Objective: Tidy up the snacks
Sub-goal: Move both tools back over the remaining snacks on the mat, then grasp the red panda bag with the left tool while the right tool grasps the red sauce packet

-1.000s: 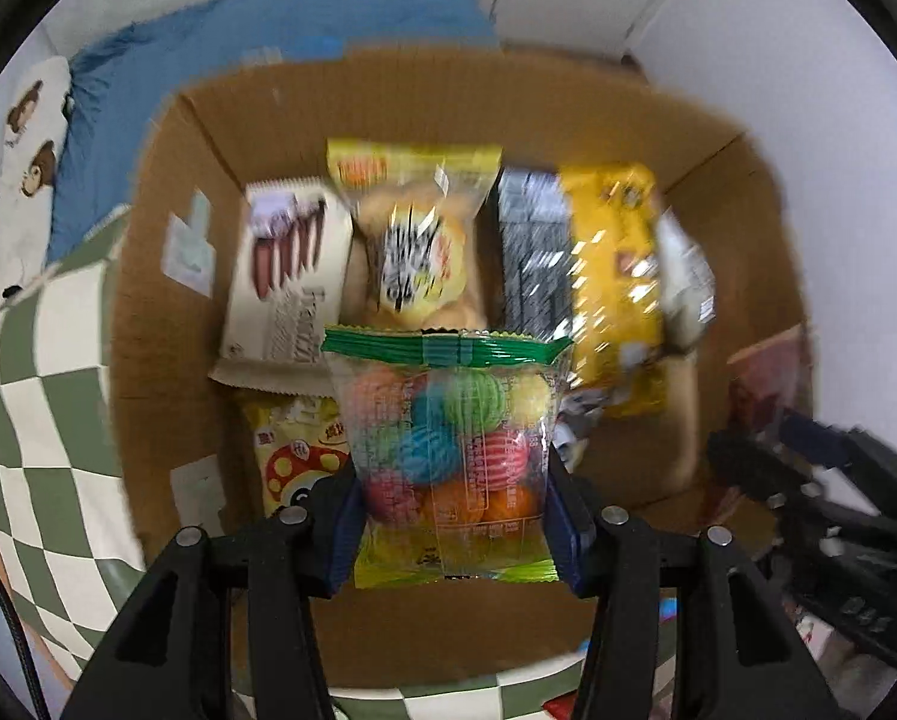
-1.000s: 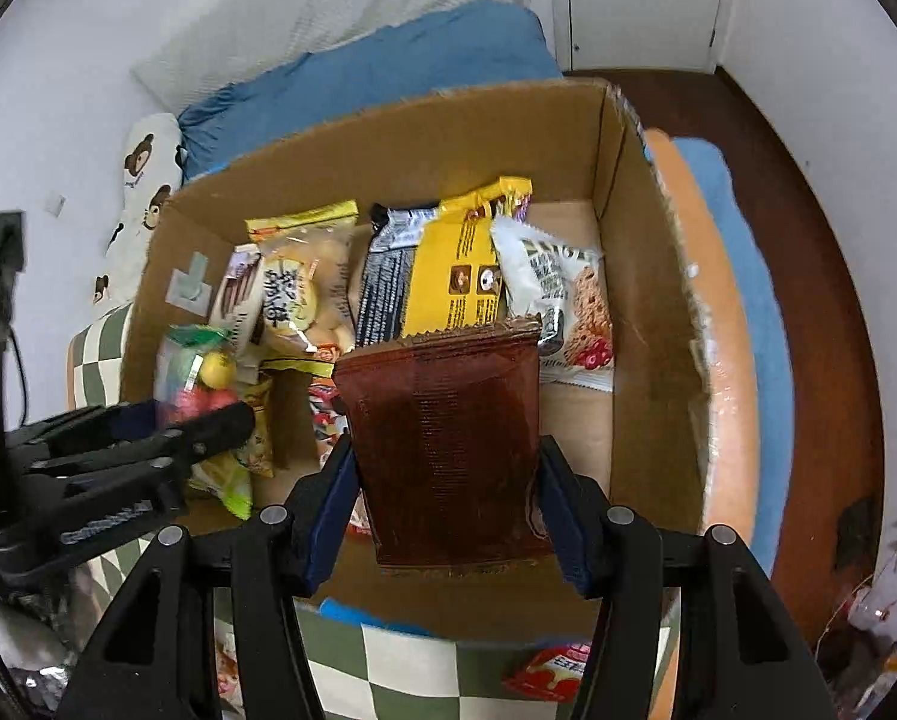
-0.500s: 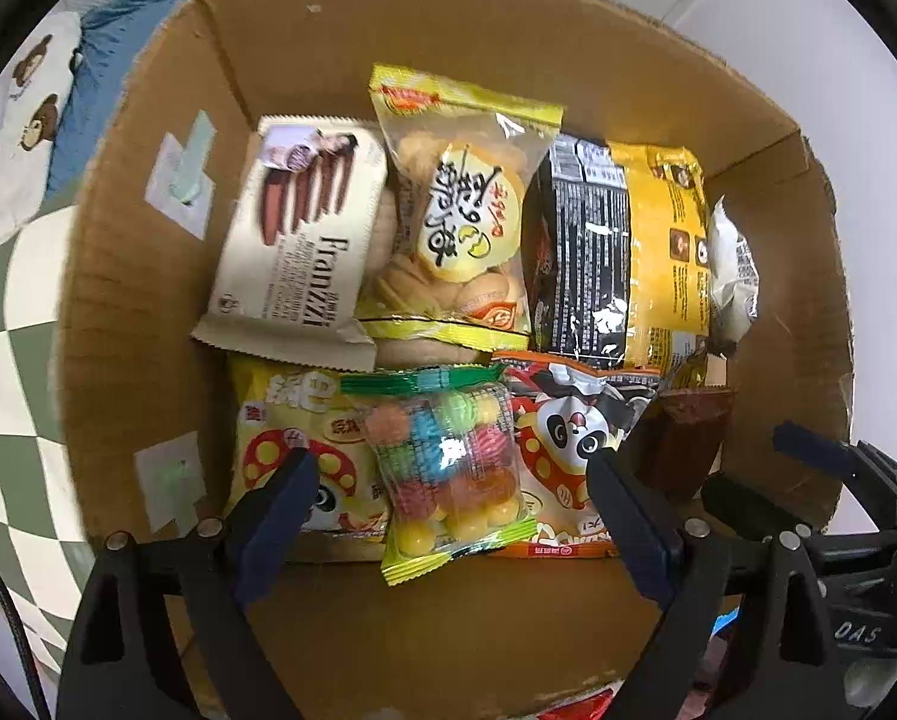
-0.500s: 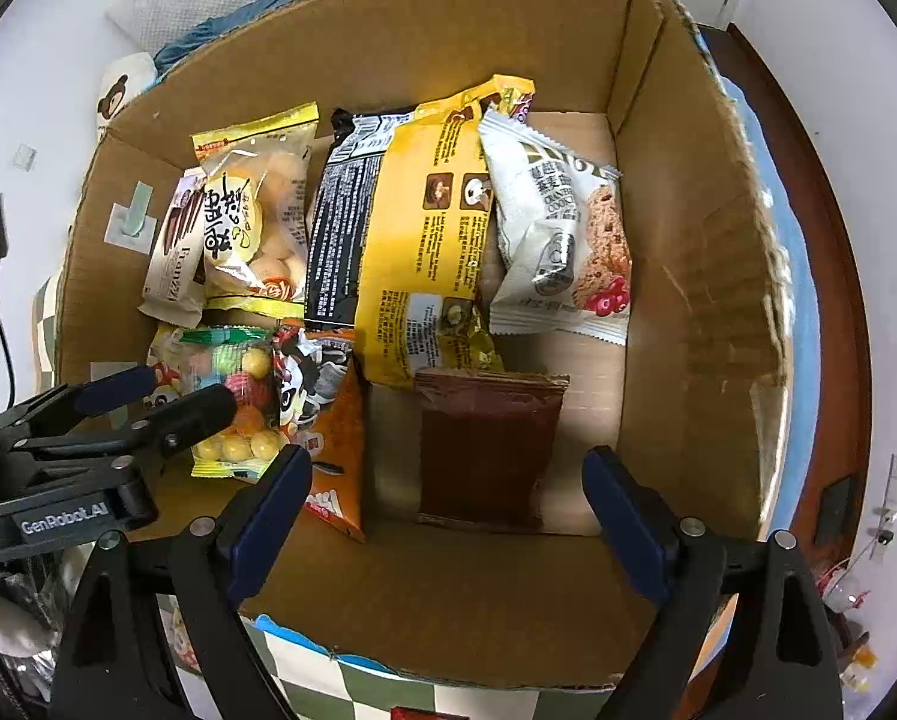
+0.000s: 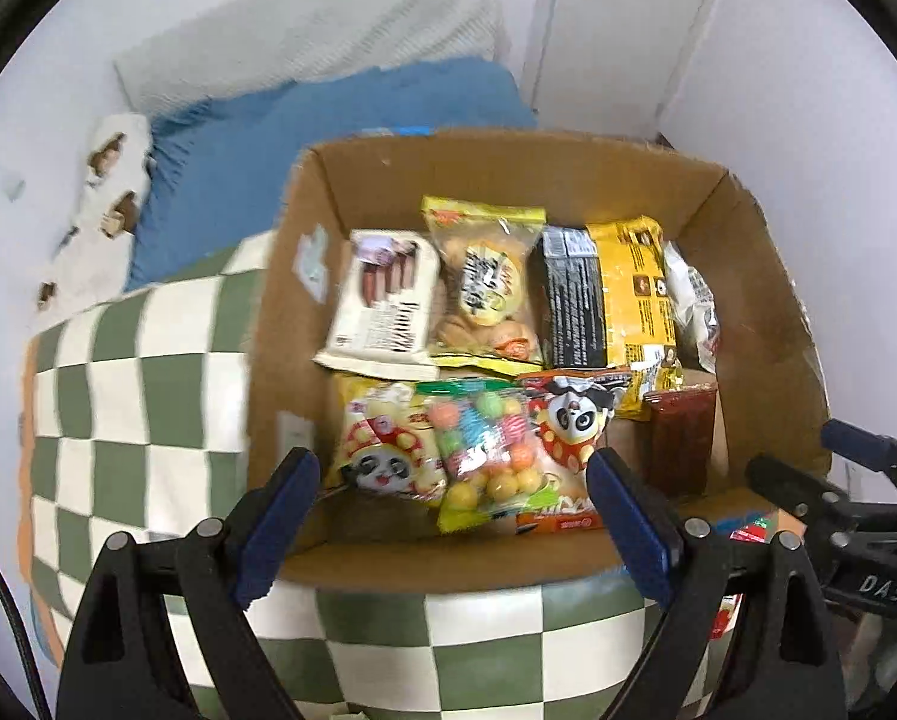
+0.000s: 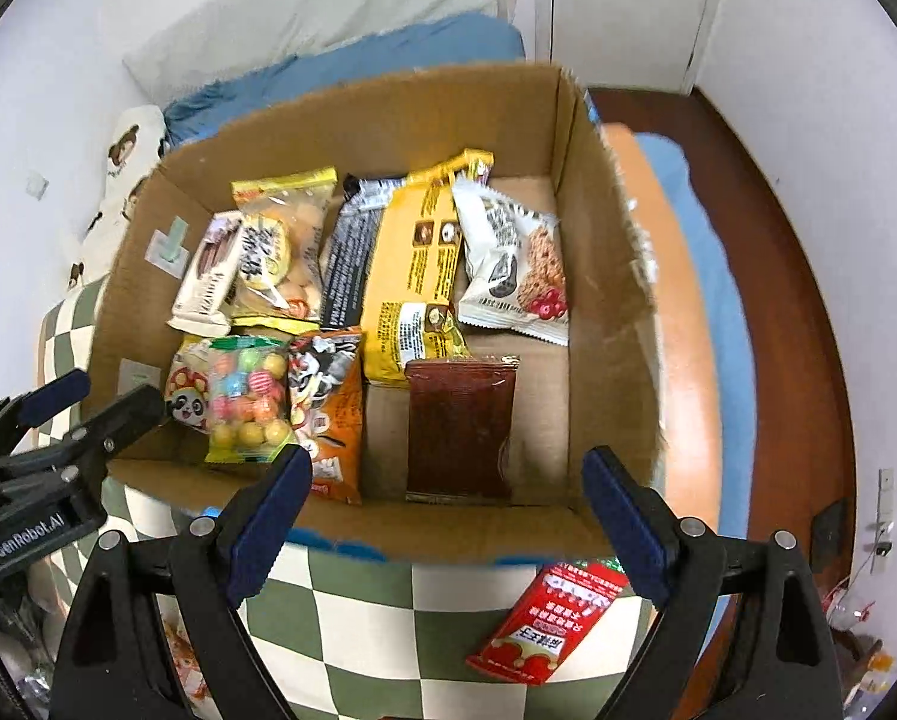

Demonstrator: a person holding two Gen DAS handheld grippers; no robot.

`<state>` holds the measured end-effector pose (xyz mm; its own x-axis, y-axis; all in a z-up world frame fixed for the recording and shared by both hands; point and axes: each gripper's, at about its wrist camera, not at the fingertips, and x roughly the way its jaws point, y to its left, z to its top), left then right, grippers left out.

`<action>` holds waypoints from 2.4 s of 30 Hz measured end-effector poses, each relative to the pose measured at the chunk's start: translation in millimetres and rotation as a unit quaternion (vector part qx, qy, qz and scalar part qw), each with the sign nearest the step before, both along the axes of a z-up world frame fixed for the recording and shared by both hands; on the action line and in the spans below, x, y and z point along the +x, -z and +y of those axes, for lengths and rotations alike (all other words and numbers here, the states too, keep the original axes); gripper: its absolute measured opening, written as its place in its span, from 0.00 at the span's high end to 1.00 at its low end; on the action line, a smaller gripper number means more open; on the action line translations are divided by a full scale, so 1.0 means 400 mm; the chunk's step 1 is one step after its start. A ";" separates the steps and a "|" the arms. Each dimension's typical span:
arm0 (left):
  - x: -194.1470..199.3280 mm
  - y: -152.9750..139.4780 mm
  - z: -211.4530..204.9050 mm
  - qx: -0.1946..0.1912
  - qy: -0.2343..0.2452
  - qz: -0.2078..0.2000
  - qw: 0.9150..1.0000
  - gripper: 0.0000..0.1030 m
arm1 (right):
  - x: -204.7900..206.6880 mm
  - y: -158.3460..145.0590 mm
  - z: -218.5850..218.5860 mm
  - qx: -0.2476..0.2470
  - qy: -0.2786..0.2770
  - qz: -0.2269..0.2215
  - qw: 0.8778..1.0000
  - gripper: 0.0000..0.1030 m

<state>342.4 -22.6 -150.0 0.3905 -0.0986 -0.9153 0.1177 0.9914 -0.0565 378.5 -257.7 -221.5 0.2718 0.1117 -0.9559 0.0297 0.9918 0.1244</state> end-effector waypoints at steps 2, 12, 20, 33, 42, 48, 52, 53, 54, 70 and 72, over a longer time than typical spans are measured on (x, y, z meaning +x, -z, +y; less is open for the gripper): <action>-0.027 -0.015 0.003 -0.006 -0.008 -0.018 1.000 0.11 | -0.026 -0.028 0.011 -0.006 0.000 -0.022 1.000 0.09; -0.133 -0.099 0.011 -0.006 -0.017 -0.066 0.998 0.11 | -0.149 -0.154 0.029 -0.015 -0.005 -0.092 0.996 0.09; -0.208 -0.178 0.012 -0.012 -0.015 -0.104 0.994 0.11 | -0.236 -0.240 0.038 -0.013 -0.007 -0.131 0.991 0.09; -0.296 -0.080 0.106 -0.027 -0.066 -0.033 0.997 0.11 | -0.324 -0.123 -0.043 0.042 0.058 -0.051 0.996 0.09; -0.362 0.249 0.344 -0.019 -0.224 0.115 0.968 0.12 | -0.289 0.313 -0.147 0.055 0.172 0.113 0.977 0.10; -0.468 0.325 0.452 -0.072 -0.302 0.172 0.935 0.12 | -0.306 0.307 -0.011 0.011 0.077 0.088 0.993 0.38; -0.541 0.367 0.479 -0.134 -0.339 0.211 0.907 0.12 | -0.341 0.307 0.119 0.010 -0.010 0.095 0.995 0.38; -0.552 0.381 0.477 -0.144 -0.339 0.221 0.903 0.12 | -0.352 0.308 0.151 0.007 -0.030 0.097 0.995 0.38; -0.559 0.397 0.472 -0.153 -0.340 0.232 0.898 0.12 | -0.361 0.309 0.174 0.006 -0.043 0.098 0.994 0.38; -0.483 0.451 0.308 0.006 -0.137 0.178 0.975 0.42 | -0.542 0.361 0.309 0.047 -0.150 0.180 0.971 0.33; -0.482 0.473 0.326 -0.026 -0.164 0.199 0.966 0.41 | -0.526 0.370 0.288 0.084 -0.128 0.190 0.970 0.18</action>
<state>149.5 107.9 -339.2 0.0275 -0.0799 -0.9964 -0.2428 0.9664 -0.0842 168.1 -142.4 -369.6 -0.1546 0.2922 -0.9438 -0.1392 0.9393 0.3137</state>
